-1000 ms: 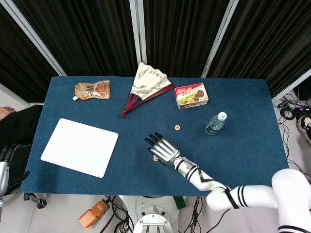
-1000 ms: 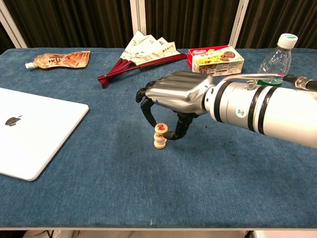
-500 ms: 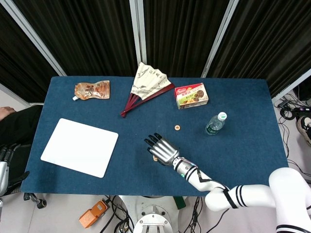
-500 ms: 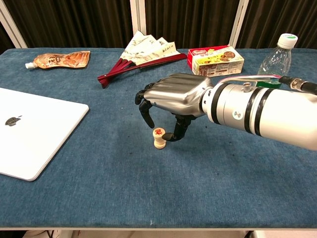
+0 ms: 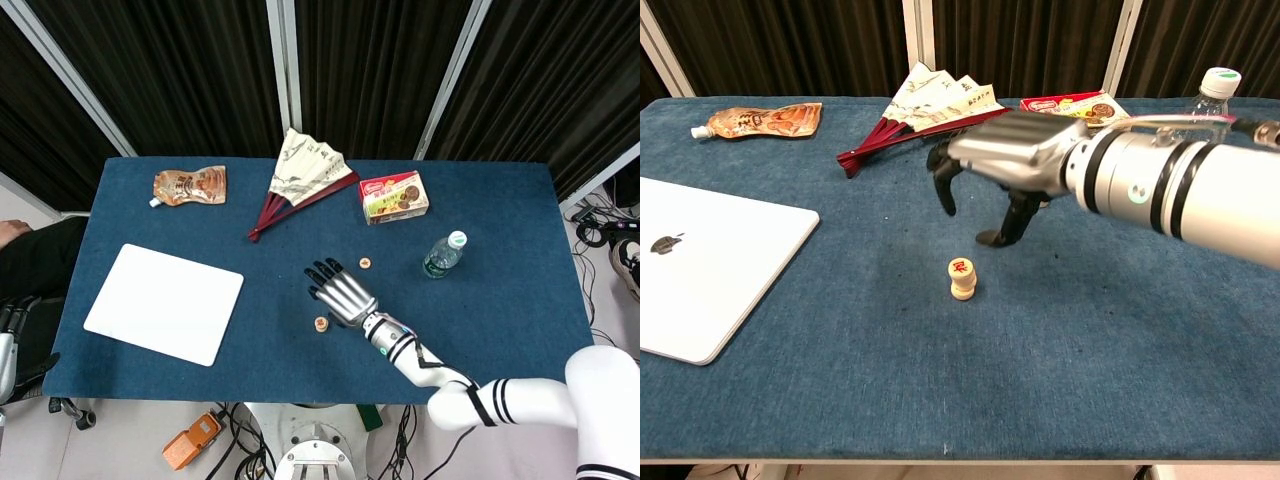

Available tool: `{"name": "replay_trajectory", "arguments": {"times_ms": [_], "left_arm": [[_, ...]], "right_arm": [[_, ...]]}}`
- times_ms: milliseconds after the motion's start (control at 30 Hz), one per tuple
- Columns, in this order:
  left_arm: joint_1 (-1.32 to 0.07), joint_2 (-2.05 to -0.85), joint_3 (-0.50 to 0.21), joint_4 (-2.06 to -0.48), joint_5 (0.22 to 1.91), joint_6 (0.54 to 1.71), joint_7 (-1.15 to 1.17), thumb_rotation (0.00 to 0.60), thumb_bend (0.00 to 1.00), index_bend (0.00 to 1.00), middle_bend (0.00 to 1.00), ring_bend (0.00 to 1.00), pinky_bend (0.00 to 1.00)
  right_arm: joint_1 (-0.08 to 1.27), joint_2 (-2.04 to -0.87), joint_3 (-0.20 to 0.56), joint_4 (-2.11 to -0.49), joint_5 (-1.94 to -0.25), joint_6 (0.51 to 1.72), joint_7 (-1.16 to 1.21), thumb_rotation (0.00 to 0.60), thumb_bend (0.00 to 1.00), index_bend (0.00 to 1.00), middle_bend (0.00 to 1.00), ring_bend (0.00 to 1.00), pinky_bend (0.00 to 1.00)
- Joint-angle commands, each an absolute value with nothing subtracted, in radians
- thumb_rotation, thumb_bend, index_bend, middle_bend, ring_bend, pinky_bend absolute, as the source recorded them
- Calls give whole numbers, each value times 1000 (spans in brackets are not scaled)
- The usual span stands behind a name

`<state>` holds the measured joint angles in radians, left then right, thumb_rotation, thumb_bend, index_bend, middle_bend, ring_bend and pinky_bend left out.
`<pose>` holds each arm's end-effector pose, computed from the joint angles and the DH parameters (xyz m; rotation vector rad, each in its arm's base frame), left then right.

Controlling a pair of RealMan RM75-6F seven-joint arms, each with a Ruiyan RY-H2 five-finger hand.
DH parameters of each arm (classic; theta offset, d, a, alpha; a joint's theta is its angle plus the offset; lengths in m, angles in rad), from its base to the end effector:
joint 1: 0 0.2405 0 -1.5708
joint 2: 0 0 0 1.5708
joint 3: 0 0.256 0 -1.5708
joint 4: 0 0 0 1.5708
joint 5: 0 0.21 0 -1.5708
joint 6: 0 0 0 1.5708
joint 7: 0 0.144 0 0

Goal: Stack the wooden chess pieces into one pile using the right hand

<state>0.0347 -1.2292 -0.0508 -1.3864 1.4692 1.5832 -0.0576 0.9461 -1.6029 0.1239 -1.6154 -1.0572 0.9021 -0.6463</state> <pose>-0.3610 0.1409 0.1606 -1.2471 -0.8601 -0.8164 -0.0594 -0.3131 -0.0559 2.2240 -0.6325 0.8841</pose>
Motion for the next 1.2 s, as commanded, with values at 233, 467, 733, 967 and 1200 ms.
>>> {"name": "replay_trajectory", "arguments": {"times_ms": [233, 467, 733, 967, 1200], "left_arm": [[40, -1236, -47, -1372, 1478, 1594, -70, 600, 0, 178, 160, 124, 0], [47, -1245, -46, -1351, 1469, 1593, -86, 600, 0, 179, 160, 124, 0], [52, -1252, -44, -1339, 1465, 1591, -96, 600, 0, 179, 159, 124, 0], [54, -1254, -46, -1338, 1464, 1592, -98, 600, 0, 179, 159, 124, 0], [55, -1254, -47, -1339, 1461, 1589, -95, 600, 0, 179, 159, 124, 0]], "right_arm": [[995, -1649, 187, -1423, -851, 881, -704, 600, 433, 409, 183, 154, 176], [1038, -1716, 195, -1273, -725, 841, -748, 600, 405, 397, 184, 154, 176], [1062, -1752, 178, -1194, -663, 813, -780, 600, 405, 431, 184, 154, 176], [1065, -1758, 167, -1171, -646, 806, -783, 600, 405, 449, 184, 154, 176], [1066, -1772, 165, -1132, -639, 791, -765, 600, 407, 462, 184, 154, 176]]}}
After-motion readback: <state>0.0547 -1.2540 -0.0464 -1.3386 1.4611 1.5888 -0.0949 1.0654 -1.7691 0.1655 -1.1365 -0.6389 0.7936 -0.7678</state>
